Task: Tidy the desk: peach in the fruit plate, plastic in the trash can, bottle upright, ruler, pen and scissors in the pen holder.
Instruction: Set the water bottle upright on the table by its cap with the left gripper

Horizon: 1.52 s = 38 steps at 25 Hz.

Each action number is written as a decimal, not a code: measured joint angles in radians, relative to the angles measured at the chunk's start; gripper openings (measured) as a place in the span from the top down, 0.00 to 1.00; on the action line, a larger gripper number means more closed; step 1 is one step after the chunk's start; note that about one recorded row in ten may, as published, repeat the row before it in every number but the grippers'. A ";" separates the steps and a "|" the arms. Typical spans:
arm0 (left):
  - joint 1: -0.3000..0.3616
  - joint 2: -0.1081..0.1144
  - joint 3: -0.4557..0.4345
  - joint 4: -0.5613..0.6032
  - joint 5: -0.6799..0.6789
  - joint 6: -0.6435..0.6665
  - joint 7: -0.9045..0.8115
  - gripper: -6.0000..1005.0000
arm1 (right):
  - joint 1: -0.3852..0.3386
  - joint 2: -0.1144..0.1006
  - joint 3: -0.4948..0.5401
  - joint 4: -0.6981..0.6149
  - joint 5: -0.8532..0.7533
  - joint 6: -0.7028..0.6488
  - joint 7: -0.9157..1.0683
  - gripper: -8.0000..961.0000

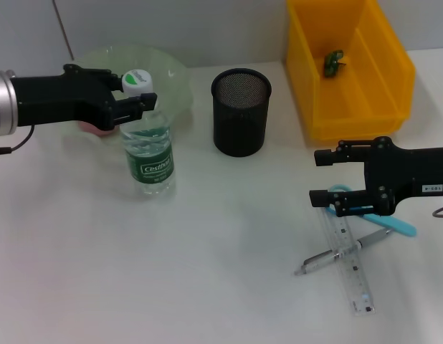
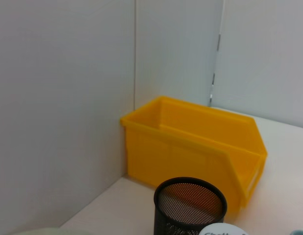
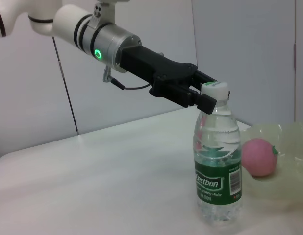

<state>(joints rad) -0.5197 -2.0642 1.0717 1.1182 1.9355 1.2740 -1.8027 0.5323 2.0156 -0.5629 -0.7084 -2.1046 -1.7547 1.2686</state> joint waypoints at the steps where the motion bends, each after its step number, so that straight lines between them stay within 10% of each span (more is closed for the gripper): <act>1: 0.000 0.000 -0.006 -0.008 -0.005 -0.001 0.008 0.54 | 0.000 0.000 0.000 0.000 0.000 0.000 0.000 0.23; 38: 0.084 0.007 -0.101 -0.036 -0.018 -0.006 0.126 0.53 | 0.003 -0.001 0.000 0.000 0.000 0.000 0.002 0.24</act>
<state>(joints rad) -0.4355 -2.0571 0.9712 1.0825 1.9176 1.2679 -1.6765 0.5354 2.0142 -0.5630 -0.7087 -2.1046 -1.7544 1.2701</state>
